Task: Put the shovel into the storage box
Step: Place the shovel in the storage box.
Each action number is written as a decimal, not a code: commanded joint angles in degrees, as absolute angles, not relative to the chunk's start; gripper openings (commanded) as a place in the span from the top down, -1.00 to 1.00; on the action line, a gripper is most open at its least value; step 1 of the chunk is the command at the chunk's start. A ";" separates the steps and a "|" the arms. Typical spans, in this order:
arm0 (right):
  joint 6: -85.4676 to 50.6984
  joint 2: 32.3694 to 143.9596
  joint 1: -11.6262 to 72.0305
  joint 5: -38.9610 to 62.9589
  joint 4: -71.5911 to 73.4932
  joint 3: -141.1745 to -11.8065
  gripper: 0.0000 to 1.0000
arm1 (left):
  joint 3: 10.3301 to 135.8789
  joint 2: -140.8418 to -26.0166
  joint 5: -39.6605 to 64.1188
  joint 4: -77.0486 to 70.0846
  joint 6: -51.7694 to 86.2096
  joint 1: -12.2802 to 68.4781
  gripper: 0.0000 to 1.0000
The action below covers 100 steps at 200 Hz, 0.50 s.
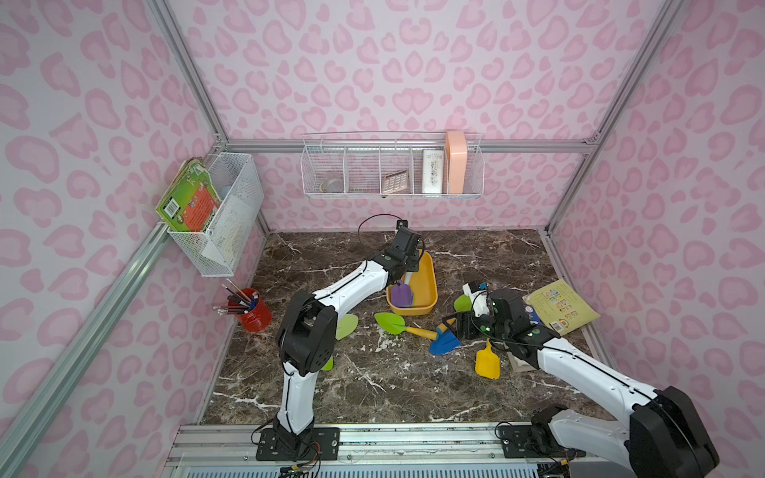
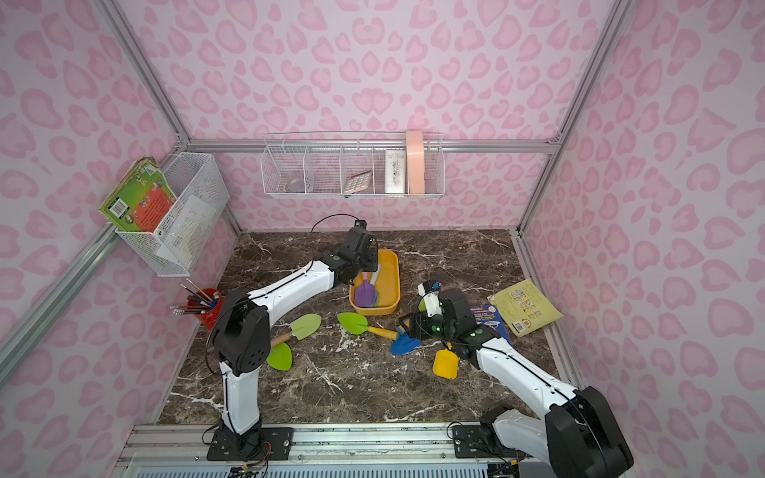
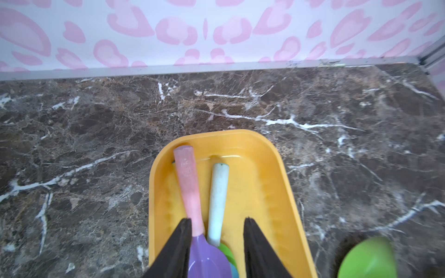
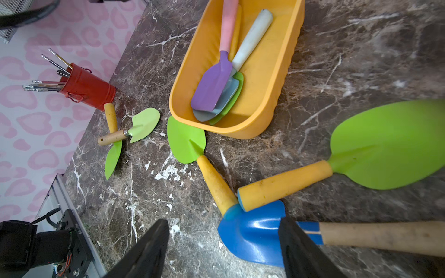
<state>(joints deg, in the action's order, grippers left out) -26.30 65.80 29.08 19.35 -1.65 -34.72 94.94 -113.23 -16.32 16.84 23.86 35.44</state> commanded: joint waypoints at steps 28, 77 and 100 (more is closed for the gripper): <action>-27.57 62.34 28.49 11.86 -6.18 -35.33 -0.55 | 89.88 -104.07 -8.31 21.49 24.22 37.41 0.08; -29.20 59.48 27.61 6.87 -11.87 -35.38 -0.52 | 83.77 -96.15 1.79 25.46 25.76 39.65 0.01; -30.21 58.12 26.90 4.32 -14.25 -35.56 -0.51 | 80.79 -93.85 7.08 27.21 25.58 40.72 -0.01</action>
<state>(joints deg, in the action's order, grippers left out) -28.80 59.11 27.51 8.62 -10.87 -35.24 82.67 -95.55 -0.62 23.92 25.36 39.97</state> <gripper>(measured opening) 0.759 0.500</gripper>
